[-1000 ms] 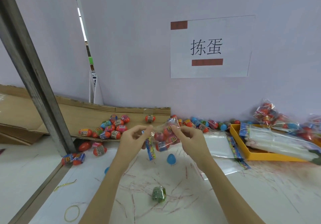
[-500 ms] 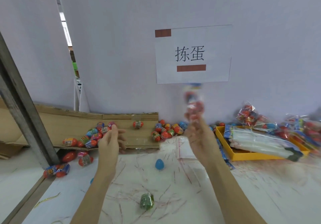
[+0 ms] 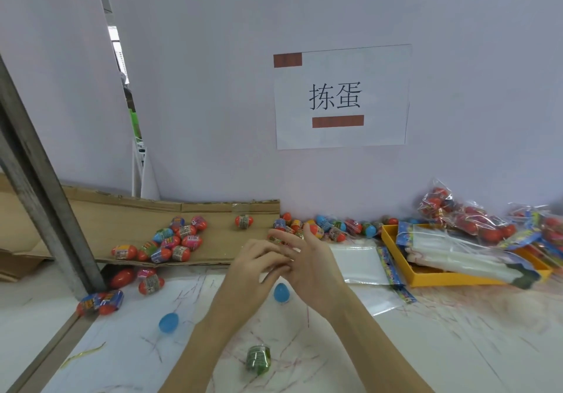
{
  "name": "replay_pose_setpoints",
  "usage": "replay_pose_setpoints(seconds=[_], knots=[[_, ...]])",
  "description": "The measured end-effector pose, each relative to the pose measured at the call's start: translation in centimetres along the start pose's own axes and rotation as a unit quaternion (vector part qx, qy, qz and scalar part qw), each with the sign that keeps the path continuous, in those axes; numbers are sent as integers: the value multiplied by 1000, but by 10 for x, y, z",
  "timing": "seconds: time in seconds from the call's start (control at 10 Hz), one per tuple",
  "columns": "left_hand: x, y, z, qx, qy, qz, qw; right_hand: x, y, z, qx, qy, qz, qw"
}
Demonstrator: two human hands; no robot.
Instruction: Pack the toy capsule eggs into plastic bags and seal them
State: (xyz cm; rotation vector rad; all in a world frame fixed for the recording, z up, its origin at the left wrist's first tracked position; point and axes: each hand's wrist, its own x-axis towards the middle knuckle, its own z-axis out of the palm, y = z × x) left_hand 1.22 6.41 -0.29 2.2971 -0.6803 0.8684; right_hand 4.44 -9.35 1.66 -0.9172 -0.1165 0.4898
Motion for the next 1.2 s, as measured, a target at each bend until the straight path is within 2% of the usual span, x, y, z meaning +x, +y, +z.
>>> replay_pose_setpoints(seconds=[0.3,0.4,0.5,0.6,0.7,0.8,0.9,1.0,1.1,1.2], knots=[[5,3,-11,30,43,-29,998,-4,-24,-12,2,-29,-22,999],[4,-1,-16,14,110,-106,988,-5,-29,-18,-54,30,-94,994],[3,-1,-15,-91,134,-217,963,-5,-26,-17,-223,139,-215,941],[3,3,-7,-173,121,-253,944,-3,-10,-8,-407,35,-186,893],[4,4,-6,-210,106,-292,927,1,4,-2,-480,12,-195,855],[5,-2,-12,-234,91,-338,907,2,4,-5,-491,51,-187,849],[-3,-17,-19,81,33,-241,966,2,1,-14,-605,106,-174,770],[-5,-21,-27,134,4,-187,973,2,-3,-20,-713,116,-167,671],[0,-17,-29,70,10,-197,978,1,-10,-24,-707,152,-189,665],[0,-14,-24,45,21,-203,978,0,-11,-21,-624,193,-244,716]])
